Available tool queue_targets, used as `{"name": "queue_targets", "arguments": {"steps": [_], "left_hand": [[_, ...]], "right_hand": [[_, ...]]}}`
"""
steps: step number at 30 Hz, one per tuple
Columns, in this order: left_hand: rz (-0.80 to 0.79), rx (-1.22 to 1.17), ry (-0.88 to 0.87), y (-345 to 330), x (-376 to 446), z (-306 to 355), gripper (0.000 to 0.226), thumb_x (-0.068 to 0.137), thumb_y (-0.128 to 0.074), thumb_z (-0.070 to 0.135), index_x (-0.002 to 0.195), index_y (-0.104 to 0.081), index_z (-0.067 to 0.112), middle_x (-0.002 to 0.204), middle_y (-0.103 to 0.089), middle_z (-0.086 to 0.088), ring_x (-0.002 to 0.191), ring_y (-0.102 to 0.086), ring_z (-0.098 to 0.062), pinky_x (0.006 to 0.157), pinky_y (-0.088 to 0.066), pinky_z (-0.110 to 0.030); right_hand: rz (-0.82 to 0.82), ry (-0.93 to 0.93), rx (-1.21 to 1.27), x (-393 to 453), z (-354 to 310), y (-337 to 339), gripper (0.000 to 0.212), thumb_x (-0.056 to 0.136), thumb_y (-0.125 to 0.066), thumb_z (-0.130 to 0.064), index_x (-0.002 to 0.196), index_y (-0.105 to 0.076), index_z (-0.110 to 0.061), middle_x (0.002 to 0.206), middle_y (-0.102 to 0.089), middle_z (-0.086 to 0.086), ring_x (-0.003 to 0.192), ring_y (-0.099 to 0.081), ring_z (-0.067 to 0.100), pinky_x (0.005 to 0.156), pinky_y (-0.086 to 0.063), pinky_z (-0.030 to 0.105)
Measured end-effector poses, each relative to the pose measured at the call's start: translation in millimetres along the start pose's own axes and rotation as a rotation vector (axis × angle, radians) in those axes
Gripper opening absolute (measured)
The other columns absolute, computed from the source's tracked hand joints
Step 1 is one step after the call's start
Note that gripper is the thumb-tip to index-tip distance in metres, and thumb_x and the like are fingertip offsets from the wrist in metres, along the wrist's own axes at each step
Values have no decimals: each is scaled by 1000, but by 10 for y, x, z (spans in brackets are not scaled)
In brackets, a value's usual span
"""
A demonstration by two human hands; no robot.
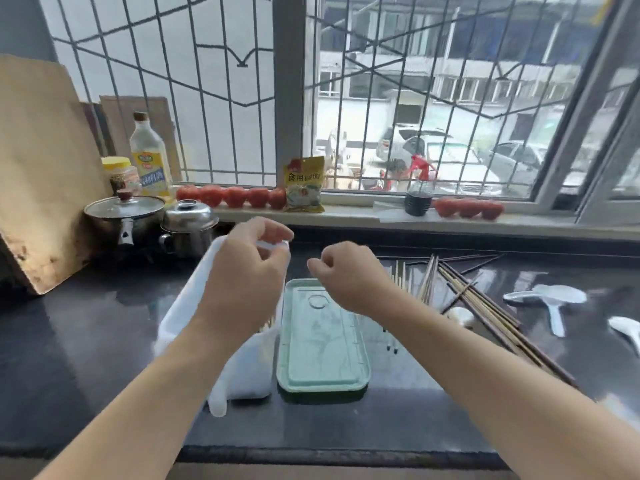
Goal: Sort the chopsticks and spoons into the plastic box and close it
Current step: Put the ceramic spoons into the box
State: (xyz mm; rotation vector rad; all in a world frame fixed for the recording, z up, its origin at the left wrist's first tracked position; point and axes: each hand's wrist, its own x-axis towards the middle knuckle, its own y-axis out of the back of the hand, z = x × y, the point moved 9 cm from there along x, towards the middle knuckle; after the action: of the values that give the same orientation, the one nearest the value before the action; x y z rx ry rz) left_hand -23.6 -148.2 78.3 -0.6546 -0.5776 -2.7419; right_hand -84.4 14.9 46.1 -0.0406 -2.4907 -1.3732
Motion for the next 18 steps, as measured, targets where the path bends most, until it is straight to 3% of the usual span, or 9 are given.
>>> {"name": "queue_targets", "arguments": {"steps": [4, 7, 10, 13, 16, 18], "left_hand": [[-226, -47, 0, -1025, -157, 167, 18, 99, -58, 12, 95, -69, 25, 83, -69, 4, 74, -63, -8, 65, -55, -28], [-354, 53, -12, -1811, -385, 53, 16, 97, -58, 11, 94, -69, 23, 86, -67, 7, 72, -60, -3, 63, -45, -13], [-435, 150, -48, -2465, -686, -206, 16, 98, -57, 12, 95, -66, 25, 101, -59, 7, 86, -58, -7, 81, -48, -22], [-418, 309, -222, -2832, -894, -367, 15, 97, -60, 14, 109, -68, 17, 108, -53, 5, 95, -47, -9, 89, -42, -26], [-338, 430, -355, -2951, -920, -391, 17, 95, -64, 15, 111, -68, 13, 113, -57, -4, 102, -52, -22, 88, -49, -37], [-275, 461, -378, -2949, -881, -394, 16, 92, -67, 10, 108, -67, 11, 112, -59, -6, 102, -54, -26, 86, -49, -41]], "right_hand": [[20, -128, -8, -345, 1014, 279, 44, 97, -51, -36, 60, -43, -15, 55, -46, 5, 50, -42, 20, 51, -38, 37], [83, -243, -46, -658, 1783, 520, 46, 99, -52, -36, 59, -41, -15, 55, -45, 4, 53, -41, 20, 53, -36, 39], [185, -369, -37, -1022, 2434, 758, 48, 100, -52, -37, 58, -41, -15, 54, -48, -1, 57, -48, 20, 57, -35, 37], [313, -496, -76, -1374, 3036, 914, 46, 100, -50, -39, 64, -49, -11, 60, -57, 2, 67, -54, 30, 60, -39, 41], [449, -564, -26, -1665, 3526, 1019, 46, 101, -53, -34, 64, -47, -8, 57, -54, 3, 61, -49, 26, 58, -35, 42], [538, -622, 85, -1778, 3753, 1082, 47, 100, -55, -30, 64, -46, -1, 55, -51, 6, 57, -43, 23, 56, -36, 34]]}}
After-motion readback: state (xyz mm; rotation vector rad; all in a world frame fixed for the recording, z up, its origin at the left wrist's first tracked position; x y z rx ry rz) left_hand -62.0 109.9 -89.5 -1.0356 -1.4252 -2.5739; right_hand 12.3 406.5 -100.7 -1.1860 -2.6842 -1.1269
